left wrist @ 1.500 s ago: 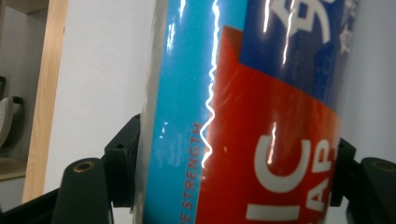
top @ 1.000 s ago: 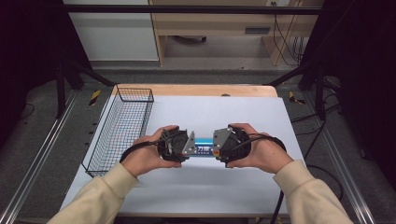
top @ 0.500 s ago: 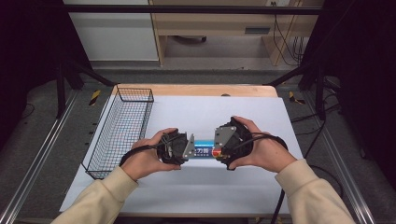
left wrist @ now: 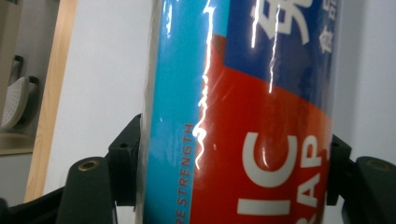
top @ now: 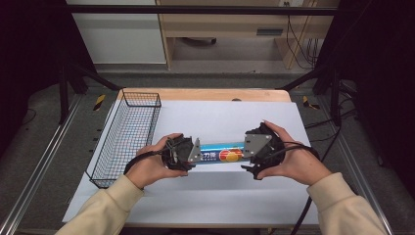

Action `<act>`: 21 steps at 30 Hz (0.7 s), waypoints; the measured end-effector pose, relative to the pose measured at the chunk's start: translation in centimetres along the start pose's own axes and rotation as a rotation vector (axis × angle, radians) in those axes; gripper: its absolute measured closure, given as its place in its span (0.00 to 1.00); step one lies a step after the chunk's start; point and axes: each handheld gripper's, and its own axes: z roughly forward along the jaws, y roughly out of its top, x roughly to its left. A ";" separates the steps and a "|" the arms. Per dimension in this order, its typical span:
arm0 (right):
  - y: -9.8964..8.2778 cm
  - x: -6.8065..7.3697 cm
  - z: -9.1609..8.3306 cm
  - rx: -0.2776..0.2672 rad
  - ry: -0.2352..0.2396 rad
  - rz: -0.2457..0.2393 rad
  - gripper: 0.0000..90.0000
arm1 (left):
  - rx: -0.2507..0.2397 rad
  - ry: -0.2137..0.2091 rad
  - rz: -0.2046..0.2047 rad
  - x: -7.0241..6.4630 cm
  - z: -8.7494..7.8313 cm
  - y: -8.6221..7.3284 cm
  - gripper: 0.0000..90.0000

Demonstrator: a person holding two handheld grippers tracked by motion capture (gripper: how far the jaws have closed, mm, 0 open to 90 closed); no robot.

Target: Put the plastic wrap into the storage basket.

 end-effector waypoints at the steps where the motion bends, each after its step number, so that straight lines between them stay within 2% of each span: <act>1: -0.8 0.0 -0.5 -0.006 -0.011 0.032 0.05 | -0.001 0.003 -0.012 0.1 -0.2 -0.3 0.34; 2: -0.8 0.0 -0.5 -0.006 -0.011 0.032 0.05 | -0.001 0.003 -0.012 0.1 -0.2 -0.3 0.34; 3: -1.7 0.3 -1.1 -0.026 -0.048 0.055 0.05 | 0.002 0.010 -0.026 0.2 -0.5 -0.5 0.34; 5: -2.0 0.4 -1.3 -0.029 -0.053 0.059 0.05 | -0.001 0.020 -0.035 0.3 -0.8 -0.8 0.34; 6: -3.0 0.9 -1.5 -0.036 -0.073 0.087 0.05 | -0.004 0.021 -0.042 0.4 -0.9 -0.9 0.34; 8: -3.5 0.9 -1.5 -0.036 -0.091 0.098 0.05 | -0.007 0.030 -0.061 0.7 -1.4 -1.2 0.34; 9: -4.4 1.1 -1.2 -0.060 -0.113 0.146 0.05 | -0.005 0.038 -0.076 0.9 -1.9 -1.6 0.34; 10: -4.8 1.1 -1.0 -0.058 -0.116 0.163 0.05 | -0.009 0.042 -0.086 1.1 -2.2 -1.8 0.34; 15: -6.8 0.8 1.7 -0.023 -0.200 0.331 0.08 | -0.015 0.071 -0.123 1.8 -3.7 -2.7 0.34; 16: -6.8 0.8 1.7 -0.023 -0.200 0.331 0.08 | -0.015 0.071 -0.123 1.8 -3.7 -2.7 0.34; 17: -7.2 0.7 3.0 -0.034 -0.254 0.400 0.09 | -0.015 0.083 -0.136 2.0 -4.3 -3.0 0.34; 19: -7.3 0.7 4.0 -0.016 -0.288 0.464 0.09 | -0.019 0.084 -0.144 2.1 -4.6 -3.2 0.34; 21: -7.4 0.7 5.2 0.025 -0.330 0.553 0.10 | -0.020 0.098 -0.165 2.2 -5.5 -3.8 0.34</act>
